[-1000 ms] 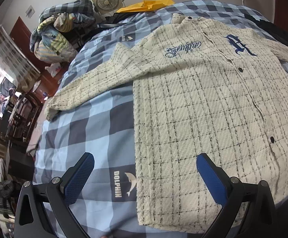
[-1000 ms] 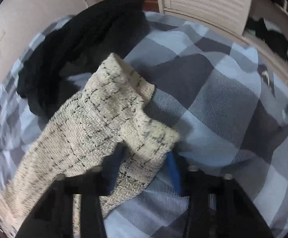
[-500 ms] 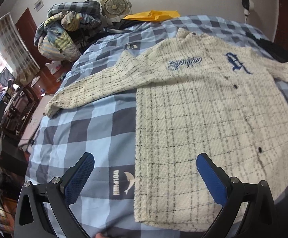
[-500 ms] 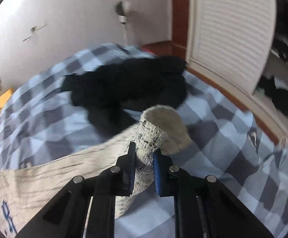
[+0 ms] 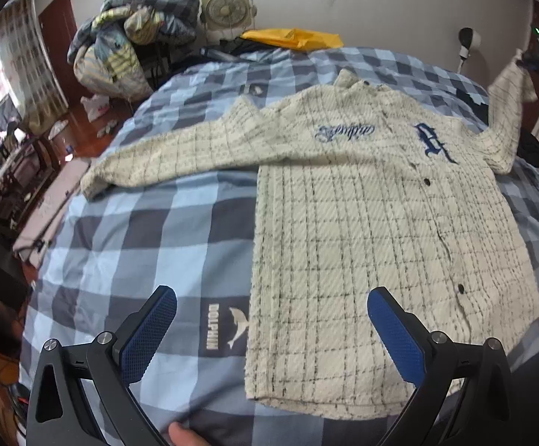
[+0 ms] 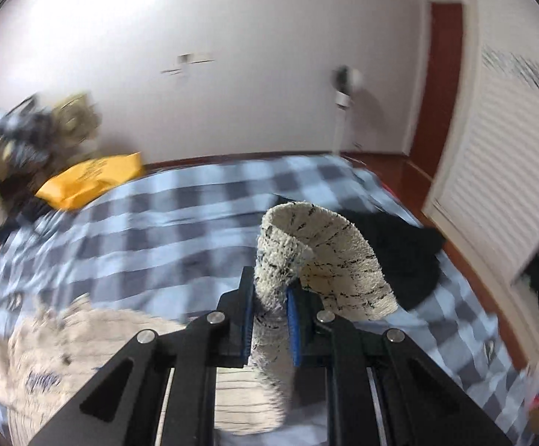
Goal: Fold small clothes
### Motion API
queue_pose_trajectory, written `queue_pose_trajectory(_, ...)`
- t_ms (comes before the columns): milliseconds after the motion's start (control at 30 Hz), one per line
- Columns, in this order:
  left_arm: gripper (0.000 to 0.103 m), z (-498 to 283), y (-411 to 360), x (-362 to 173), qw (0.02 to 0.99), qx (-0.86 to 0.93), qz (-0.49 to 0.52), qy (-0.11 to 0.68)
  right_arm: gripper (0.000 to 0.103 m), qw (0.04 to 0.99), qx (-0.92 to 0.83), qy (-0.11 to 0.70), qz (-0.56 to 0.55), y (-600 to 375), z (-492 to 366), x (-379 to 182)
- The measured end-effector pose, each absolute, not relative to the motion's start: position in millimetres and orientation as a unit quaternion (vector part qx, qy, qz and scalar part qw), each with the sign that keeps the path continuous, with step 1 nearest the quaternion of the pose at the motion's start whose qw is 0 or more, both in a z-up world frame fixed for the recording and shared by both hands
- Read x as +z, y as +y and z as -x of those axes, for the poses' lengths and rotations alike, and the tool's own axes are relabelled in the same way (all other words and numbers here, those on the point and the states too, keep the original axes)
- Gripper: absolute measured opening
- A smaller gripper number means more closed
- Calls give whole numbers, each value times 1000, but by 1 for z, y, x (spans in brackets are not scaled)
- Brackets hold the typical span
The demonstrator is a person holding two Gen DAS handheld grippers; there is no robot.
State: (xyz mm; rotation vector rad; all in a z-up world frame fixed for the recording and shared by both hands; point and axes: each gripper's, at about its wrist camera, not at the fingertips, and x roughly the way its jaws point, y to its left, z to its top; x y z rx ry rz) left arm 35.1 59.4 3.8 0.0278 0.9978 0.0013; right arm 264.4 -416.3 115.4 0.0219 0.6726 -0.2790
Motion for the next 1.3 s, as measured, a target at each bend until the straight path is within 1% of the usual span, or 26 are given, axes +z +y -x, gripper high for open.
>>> queue_pose_trajectory(167, 103, -31, 76, 7, 877, -4, 29, 479, 11, 930, -60, 358, 50, -307, -287, 89)
queue_pose_trajectory(333, 103, -26, 93, 14, 882, 4, 53, 468, 11, 918, 2, 388, 79, -207, -305, 58)
queue_pose_trajectory(367, 103, -25, 97, 14, 882, 5, 59, 467, 11, 915, 15, 394, 85, -183, -310, 45)
queue_pose_trajectory(433, 103, -25, 103, 15, 882, 6, 69, 466, 11, 910, 29, 405, 82, -154, -313, 30)
queue_pose_trajectory(533, 103, -25, 106, 17, 884, 3, 77, 462, 11, 893, 47, 442, 66, -108, -316, -14)
queue_pose_trajectory(667, 103, -21, 104, 20, 889, -1, 68, 454, 11, 879, 58, 470, 61, -63, -310, -55)
queue_pose_trajectory(767, 103, -20, 103, 21, 890, -8, 67, 451, 12, 876, 63, 476, 50, -48, -305, -68)
queue_pose_trajectory(800, 103, -20, 103, 21, 890, -10, 68, 451, 14, 873, 65, 480, 51, -44, -305, -74)
queue_pose_trajectory(900, 103, -20, 101, 23, 891, -13, 67, 450, 27, 859, 91, 502, 47, -35, -300, -82)
queue_pose_trajectory(933, 103, -20, 101, 23, 891, -13, 66, 449, 33, 857, 112, 501, 36, -32, -293, -81)
queue_pose_trajectory(967, 103, -20, 100, 23, 891, -13, 65, 449, 42, 854, 141, 500, 18, -31, -285, -78)
queue_pose_trajectory(1000, 103, -20, 100, 23, 891, -12, 65, 449, 48, 848, 166, 503, -1, -34, -281, -74)
queue_pose_trajectory(1033, 103, -20, 101, 22, 891, -11, 65, 450, 62, 843, 181, 507, -15, -37, -277, -70)
queue_pose_trajectory(1067, 103, -20, 101, 22, 890, -9, 64, 451, 68, 834, 198, 514, -36, -43, -273, -62)
queue_pose_trajectory(1133, 103, -21, 101, 21, 891, -1, 59, 451, 68, 831, 209, 510, -79, -60, -262, -48)
queue_pose_trajectory(1200, 103, -22, 99, 19, 892, 7, 47, 450, 68, 847, 172, 494, -97, -90, -242, -25)
queue_pose_trajectory(1233, 103, -23, 98, 19, 893, 12, 39, 449, 68, 849, 146, 501, -85, -98, -231, -20)
queue_pose_trajectory(1300, 103, -28, 94, 19, 894, 23, 19, 447, 68, 865, 47, 499, -23, -124, -201, -3)
